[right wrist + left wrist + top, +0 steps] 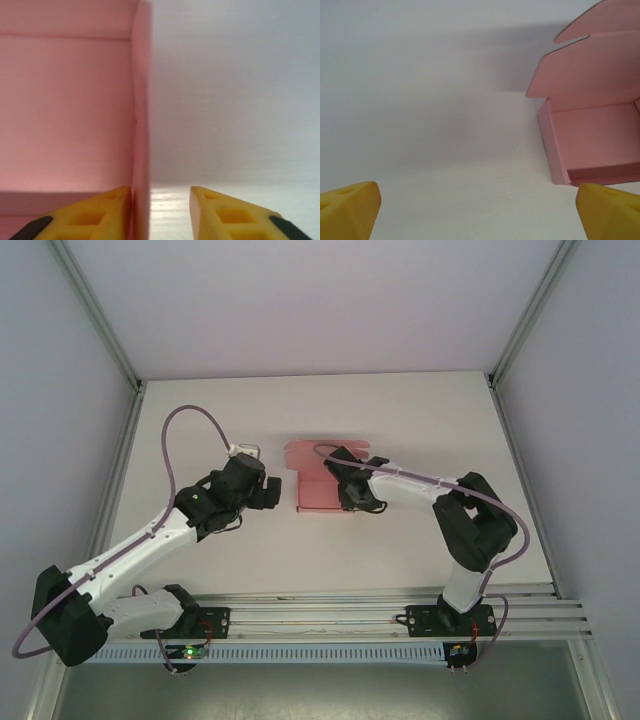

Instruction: Assemble paper box

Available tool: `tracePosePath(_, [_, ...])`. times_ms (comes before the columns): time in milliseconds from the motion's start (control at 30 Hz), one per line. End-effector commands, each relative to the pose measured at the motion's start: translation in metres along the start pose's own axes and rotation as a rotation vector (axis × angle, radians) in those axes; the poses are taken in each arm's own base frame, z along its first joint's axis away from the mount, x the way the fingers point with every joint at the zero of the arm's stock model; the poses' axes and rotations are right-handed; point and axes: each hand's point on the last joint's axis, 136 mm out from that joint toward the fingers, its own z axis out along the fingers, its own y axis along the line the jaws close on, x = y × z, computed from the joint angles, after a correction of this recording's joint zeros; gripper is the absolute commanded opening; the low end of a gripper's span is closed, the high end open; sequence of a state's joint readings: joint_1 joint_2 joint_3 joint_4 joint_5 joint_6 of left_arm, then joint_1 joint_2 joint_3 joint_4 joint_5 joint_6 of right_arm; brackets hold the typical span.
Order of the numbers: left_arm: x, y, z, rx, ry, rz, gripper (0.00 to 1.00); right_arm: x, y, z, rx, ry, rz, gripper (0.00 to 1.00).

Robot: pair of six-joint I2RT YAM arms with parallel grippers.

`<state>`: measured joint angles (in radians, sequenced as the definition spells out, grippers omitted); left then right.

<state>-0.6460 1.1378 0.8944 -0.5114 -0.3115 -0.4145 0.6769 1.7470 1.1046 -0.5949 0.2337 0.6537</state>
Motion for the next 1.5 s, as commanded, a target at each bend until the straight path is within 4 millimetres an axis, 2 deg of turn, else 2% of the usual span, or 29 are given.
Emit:
tracePosePath(0, [-0.016,-0.016,0.000,0.071,-0.028,0.069,1.00,-0.023,-0.015,-0.036,0.027,-0.140,-0.011,0.48])
tracePosePath(133, [-0.030,-0.031,-0.001,0.165,-0.032,0.129,1.00,-0.046,-0.014,-0.080,-0.045,-0.293,-0.145,0.83])
tracePosePath(200, [-0.038,-0.033,0.003,0.206,-0.033,0.142,1.00,-0.058,-0.008,-0.098,-0.116,-0.365,-0.231,0.98])
tracePosePath(367, [-0.052,-0.051,0.019,0.390,0.015,0.255,1.00,-0.084,0.004,-0.125,-0.301,-0.507,-0.477,0.98])
tracePosePath(500, [-0.058,-0.058,0.036,0.438,0.080,0.366,1.00,-0.094,0.010,-0.130,-0.351,-0.507,-0.690,0.98])
tracePosePath(633, [-0.067,-0.048,0.058,0.430,0.131,0.393,1.00,-0.101,0.013,-0.121,-0.380,-0.446,-0.796,0.98])
tracePosePath(800, [-0.055,-0.055,0.077,0.515,0.182,0.565,1.00,-0.107,0.007,-0.097,-0.382,-0.333,-0.858,0.98])
tracePosePath(867, [-0.054,-0.057,0.082,0.542,0.185,0.599,0.97,-0.107,0.010,-0.090,-0.404,-0.315,-0.881,0.98])
tracePosePath(967, [-0.056,-0.057,0.090,0.549,0.210,0.616,0.88,-0.110,0.006,-0.079,-0.395,-0.285,-0.876,0.94])
tracePosePath(1067, [-0.058,-0.060,0.095,0.571,0.237,0.628,0.83,-0.115,-0.002,-0.070,-0.371,-0.252,-0.857,0.86])
tracePosePath(1233, [-0.055,-0.068,0.094,0.641,0.270,0.657,0.58,-0.119,-0.006,-0.059,-0.365,-0.230,-0.843,0.58])
tracePosePath(1333, [-0.053,-0.069,0.091,0.652,0.268,0.673,0.51,-0.118,-0.007,-0.055,-0.357,-0.211,-0.838,0.41])
tracePosePath(1467, [-0.046,-0.062,0.094,0.621,0.293,0.686,0.45,-0.114,-0.014,-0.050,-0.328,-0.185,-0.835,0.29])
